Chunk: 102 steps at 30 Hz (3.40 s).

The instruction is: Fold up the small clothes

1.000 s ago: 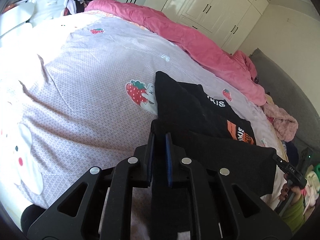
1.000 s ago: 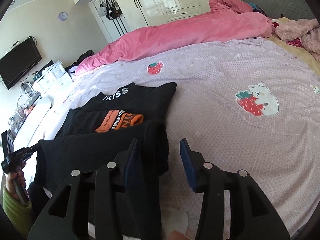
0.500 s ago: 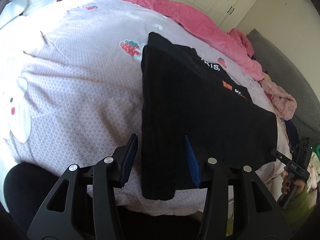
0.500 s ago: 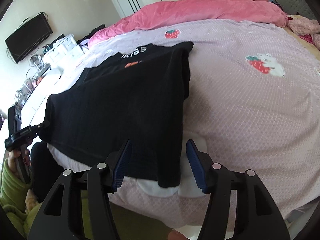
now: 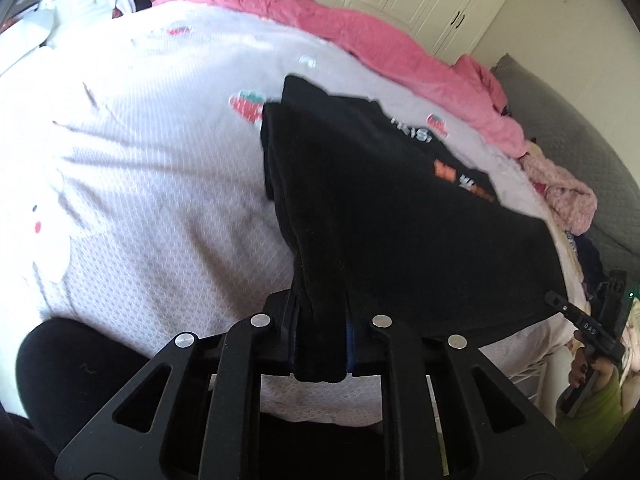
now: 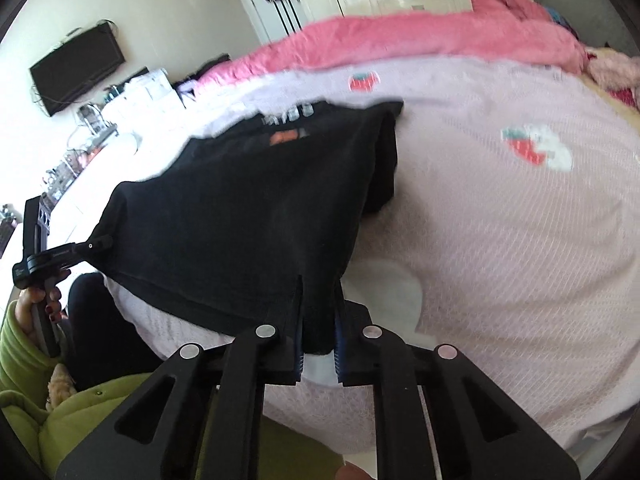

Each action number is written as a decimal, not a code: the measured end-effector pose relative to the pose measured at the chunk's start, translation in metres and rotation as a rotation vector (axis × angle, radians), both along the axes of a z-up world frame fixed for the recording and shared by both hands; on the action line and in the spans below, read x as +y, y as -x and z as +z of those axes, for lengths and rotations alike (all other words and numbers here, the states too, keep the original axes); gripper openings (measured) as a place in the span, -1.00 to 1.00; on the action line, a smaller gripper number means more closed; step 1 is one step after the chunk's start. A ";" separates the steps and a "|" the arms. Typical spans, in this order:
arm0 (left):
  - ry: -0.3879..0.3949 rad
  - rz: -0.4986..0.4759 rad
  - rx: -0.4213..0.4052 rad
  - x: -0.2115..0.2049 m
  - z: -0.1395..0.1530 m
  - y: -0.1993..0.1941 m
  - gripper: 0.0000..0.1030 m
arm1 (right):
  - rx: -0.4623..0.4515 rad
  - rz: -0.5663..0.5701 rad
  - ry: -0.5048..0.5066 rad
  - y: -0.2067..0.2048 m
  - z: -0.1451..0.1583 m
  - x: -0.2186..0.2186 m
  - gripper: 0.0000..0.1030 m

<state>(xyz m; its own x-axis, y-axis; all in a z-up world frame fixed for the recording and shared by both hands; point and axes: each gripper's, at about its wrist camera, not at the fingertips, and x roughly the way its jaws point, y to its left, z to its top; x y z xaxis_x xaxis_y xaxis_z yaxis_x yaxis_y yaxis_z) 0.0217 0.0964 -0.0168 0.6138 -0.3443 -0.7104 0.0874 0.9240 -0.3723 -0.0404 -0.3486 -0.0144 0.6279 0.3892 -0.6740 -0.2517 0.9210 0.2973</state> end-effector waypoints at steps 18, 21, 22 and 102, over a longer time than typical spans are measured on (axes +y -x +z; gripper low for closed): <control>0.124 0.080 -0.115 0.014 0.073 -0.083 -0.86 | -0.256 -0.098 -0.088 -0.076 0.076 -0.030 -0.81; 0.116 0.093 -0.098 0.015 0.068 -0.103 -0.86 | -0.226 -0.120 -0.085 -0.099 0.070 -0.029 -0.81; 0.116 0.099 -0.090 0.016 0.066 -0.110 -0.86 | -0.215 -0.128 -0.083 -0.106 0.066 -0.028 -0.81; -0.178 0.186 -0.041 0.010 0.001 -0.177 -0.27 | -0.062 -0.301 0.154 -0.209 -0.001 -0.017 -0.28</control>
<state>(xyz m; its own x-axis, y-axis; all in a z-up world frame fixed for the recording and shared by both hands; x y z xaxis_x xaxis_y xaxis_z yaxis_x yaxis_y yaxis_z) 0.1989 0.1061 -0.0160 0.6848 -0.0940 -0.7227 -0.0787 0.9763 -0.2015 0.1682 -0.3660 -0.0156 0.7407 0.0770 -0.6675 0.0248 0.9896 0.1417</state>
